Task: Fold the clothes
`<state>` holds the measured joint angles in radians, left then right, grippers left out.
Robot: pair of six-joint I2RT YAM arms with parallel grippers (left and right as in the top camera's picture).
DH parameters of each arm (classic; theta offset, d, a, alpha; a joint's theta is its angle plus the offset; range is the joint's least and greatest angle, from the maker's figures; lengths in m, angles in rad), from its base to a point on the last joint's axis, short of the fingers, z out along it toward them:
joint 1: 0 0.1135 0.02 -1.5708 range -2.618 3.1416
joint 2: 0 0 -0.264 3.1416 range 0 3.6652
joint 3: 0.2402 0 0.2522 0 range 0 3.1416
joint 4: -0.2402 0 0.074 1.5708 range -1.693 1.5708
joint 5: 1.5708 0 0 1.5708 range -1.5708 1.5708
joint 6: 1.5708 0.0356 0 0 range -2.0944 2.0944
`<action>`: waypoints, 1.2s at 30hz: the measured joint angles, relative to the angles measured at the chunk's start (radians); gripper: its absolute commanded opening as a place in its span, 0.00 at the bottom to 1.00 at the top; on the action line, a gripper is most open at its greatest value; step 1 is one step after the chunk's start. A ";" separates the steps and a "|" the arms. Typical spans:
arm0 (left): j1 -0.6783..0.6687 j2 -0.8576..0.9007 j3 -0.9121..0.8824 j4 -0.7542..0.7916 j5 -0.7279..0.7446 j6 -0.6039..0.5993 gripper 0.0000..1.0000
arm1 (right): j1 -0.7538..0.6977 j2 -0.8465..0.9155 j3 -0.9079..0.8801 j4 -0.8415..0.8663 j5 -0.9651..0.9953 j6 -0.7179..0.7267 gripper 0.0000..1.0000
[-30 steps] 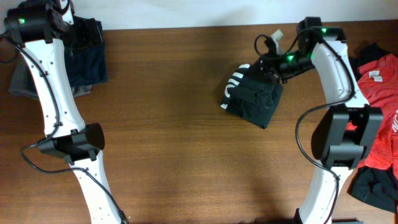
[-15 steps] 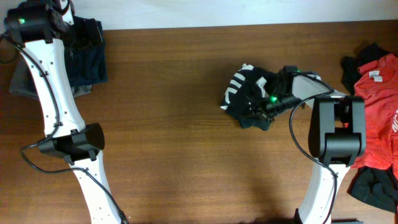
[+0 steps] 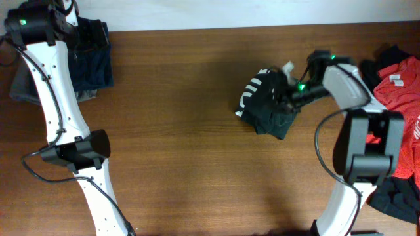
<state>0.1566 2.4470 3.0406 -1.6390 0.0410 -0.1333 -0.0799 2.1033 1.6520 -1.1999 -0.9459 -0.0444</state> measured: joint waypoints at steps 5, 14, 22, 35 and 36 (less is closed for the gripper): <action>-0.001 0.000 0.000 0.001 0.108 0.042 0.99 | -0.016 -0.078 0.162 -0.076 0.128 0.031 0.99; -0.077 0.153 0.002 0.000 0.463 0.191 0.99 | -0.101 -0.086 0.191 -0.014 0.240 0.075 0.99; -0.273 0.406 -0.005 0.025 0.779 0.298 0.99 | -0.257 -0.086 0.191 0.027 0.258 0.097 0.99; -0.583 0.479 -0.005 0.272 0.862 0.223 0.99 | -0.354 -0.086 0.191 -0.068 0.299 0.066 0.99; -0.592 0.492 -0.005 0.277 0.862 0.216 0.99 | -0.354 -0.086 0.191 -0.075 0.300 0.058 0.99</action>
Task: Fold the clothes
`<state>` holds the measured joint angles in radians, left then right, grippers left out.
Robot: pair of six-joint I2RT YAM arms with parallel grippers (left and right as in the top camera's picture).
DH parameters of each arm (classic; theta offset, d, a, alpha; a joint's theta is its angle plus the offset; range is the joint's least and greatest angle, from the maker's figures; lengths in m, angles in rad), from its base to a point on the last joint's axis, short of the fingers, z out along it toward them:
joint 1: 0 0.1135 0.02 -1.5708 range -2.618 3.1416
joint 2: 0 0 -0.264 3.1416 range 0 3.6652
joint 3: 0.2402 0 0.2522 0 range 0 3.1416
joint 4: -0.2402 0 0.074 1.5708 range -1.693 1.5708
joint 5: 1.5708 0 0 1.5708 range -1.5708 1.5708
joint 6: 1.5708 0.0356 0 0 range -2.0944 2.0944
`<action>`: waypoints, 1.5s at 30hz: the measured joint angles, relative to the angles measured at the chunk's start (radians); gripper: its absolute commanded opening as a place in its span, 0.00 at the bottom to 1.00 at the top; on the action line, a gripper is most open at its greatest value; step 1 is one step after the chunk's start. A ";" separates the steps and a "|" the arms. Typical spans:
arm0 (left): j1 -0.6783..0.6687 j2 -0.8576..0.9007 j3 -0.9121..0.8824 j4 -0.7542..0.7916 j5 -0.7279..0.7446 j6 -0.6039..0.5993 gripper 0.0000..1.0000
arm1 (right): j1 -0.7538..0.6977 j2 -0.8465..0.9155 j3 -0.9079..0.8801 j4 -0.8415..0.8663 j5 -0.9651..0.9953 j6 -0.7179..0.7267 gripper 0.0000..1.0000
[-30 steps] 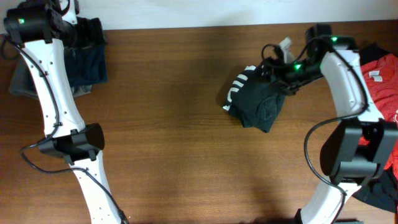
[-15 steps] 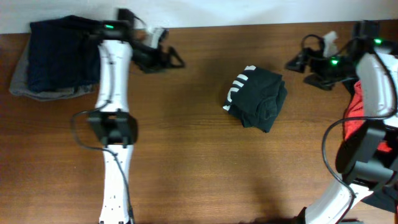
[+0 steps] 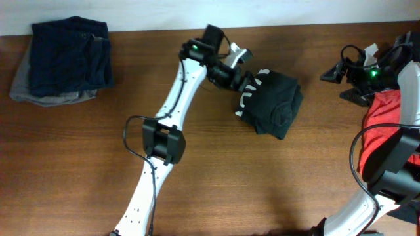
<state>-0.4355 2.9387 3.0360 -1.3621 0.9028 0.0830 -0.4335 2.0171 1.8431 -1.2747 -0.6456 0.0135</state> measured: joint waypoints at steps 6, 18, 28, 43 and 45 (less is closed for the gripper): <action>-0.017 0.070 0.000 0.023 -0.013 -0.047 0.99 | 0.000 0.000 0.000 -0.010 0.003 -0.037 0.99; -0.020 0.091 0.005 0.027 0.080 -0.065 0.99 | 0.000 0.000 0.000 -0.016 0.003 -0.048 0.99; -0.118 0.093 0.011 0.024 0.048 -0.068 0.79 | 0.000 0.000 0.000 -0.016 0.003 -0.049 0.99; -0.182 0.095 0.026 0.070 -0.039 -0.084 0.94 | 0.002 0.000 -0.083 0.095 0.269 0.043 0.61; -0.181 0.095 0.028 0.072 -0.032 -0.087 0.98 | 0.005 0.000 -0.126 0.140 0.303 0.048 0.44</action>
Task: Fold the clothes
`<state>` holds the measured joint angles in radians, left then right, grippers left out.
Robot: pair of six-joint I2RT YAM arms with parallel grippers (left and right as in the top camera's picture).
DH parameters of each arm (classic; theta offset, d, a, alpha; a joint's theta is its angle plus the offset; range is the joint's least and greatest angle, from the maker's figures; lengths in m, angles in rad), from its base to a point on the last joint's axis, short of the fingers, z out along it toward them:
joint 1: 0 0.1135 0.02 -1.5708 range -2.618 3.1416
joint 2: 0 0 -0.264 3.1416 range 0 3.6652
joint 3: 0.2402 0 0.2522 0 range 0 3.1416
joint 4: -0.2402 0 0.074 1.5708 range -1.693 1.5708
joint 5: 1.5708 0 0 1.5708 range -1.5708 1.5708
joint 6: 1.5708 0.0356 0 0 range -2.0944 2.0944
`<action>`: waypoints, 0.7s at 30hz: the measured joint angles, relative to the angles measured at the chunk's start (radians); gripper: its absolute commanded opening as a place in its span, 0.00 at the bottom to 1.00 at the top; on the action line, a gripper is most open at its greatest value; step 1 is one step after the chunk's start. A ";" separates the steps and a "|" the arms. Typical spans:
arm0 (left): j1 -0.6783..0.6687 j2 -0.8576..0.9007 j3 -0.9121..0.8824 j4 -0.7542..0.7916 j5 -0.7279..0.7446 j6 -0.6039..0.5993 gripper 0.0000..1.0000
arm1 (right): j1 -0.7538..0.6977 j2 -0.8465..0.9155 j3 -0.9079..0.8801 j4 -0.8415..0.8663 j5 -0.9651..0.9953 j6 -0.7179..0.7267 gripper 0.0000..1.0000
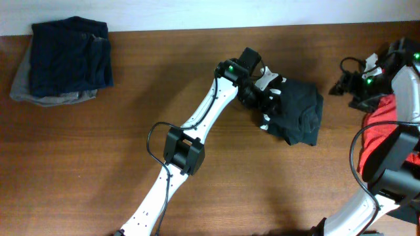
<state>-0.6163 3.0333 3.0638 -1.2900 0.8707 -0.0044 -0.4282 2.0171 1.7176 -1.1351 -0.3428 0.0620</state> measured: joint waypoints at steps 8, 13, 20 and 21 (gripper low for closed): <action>0.002 0.000 0.003 0.004 0.009 -0.001 0.99 | 0.032 0.000 -0.173 0.156 0.101 0.058 0.04; 0.008 0.000 0.003 0.006 0.016 -0.001 0.99 | 0.039 0.000 -0.272 0.240 0.130 0.096 0.04; 0.011 0.000 0.003 0.009 0.015 -0.001 0.99 | 0.094 0.014 -0.333 0.319 0.142 0.140 0.04; 0.011 0.000 0.003 0.009 0.015 -0.001 0.99 | 0.106 0.021 -0.333 0.325 0.143 0.144 0.04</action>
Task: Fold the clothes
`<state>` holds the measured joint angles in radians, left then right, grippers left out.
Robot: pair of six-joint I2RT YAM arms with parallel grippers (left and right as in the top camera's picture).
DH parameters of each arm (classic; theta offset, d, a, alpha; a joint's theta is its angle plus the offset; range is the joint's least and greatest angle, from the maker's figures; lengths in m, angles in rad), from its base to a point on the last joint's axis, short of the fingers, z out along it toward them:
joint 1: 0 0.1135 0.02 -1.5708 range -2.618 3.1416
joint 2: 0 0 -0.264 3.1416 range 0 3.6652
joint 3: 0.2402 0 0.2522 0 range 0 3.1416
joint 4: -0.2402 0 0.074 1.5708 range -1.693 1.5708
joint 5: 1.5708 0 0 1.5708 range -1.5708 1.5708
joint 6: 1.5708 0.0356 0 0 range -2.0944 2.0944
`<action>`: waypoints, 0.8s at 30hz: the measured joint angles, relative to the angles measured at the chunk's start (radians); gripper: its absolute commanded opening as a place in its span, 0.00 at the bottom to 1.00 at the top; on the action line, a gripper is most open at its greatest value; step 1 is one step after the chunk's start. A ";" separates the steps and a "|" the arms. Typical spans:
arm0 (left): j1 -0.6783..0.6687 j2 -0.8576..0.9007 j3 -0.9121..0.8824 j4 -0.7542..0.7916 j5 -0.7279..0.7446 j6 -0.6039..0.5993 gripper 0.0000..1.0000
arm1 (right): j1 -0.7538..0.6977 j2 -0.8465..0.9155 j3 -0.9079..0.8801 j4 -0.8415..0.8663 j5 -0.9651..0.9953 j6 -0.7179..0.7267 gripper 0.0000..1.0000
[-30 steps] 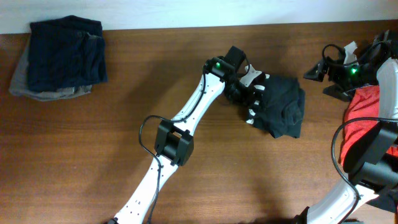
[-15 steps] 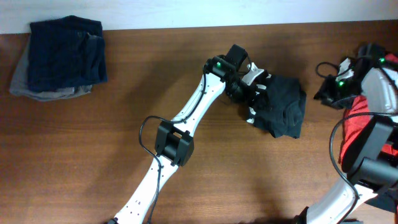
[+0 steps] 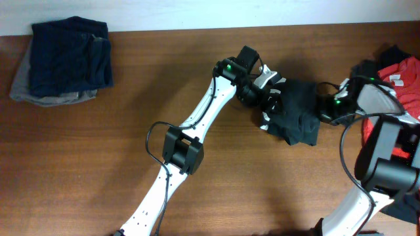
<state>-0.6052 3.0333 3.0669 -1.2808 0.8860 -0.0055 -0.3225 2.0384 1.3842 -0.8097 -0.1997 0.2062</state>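
Note:
A crumpled black garment with white print (image 3: 296,115) lies right of the table's middle. My left gripper (image 3: 266,93) is at its upper left edge, fingers against the cloth; whether they pinch it does not show. From the other side, my right gripper (image 3: 326,108) reaches to the garment's right edge, its jaws hidden against the dark cloth. A folded stack, dark blue on grey (image 3: 63,59), rests at the far left corner.
A pile of red clothes (image 3: 401,82) lies at the right edge, with dark clothes (image 3: 401,200) lower down near the right arm's base. The left arm stretches diagonally across the middle of the brown table (image 3: 197,39).
My right gripper has moved from the edge of the red pile left to the black garment's right edge. The left gripper and the garment are nearly where they were.
First my left gripper was at the folded stack far left while the right one was at the black garment. Then the left was at the garment's left edge and the right back by the red pile. Later the garment lay further right. Now both grippers flank it.

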 measured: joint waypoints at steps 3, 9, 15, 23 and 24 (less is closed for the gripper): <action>0.000 0.000 0.000 0.000 0.000 0.000 0.99 | 0.032 0.019 0.000 0.005 0.005 0.007 0.04; 0.004 0.000 0.000 0.001 -0.001 0.000 0.99 | 0.078 0.019 0.000 0.016 0.027 0.025 0.04; 0.009 0.000 0.000 0.003 -0.001 -0.008 0.99 | 0.106 0.019 0.000 0.029 0.030 0.027 0.04; 0.010 0.000 0.000 0.023 -0.002 -0.060 0.90 | 0.107 0.019 0.000 0.029 0.025 0.029 0.05; 0.010 0.000 0.000 0.025 -0.005 -0.064 0.81 | 0.107 0.019 0.000 0.029 0.024 0.029 0.05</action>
<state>-0.5953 3.0333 3.0669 -1.2560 0.8814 -0.0696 -0.2157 2.0575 1.3846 -0.7803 -0.1753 0.2356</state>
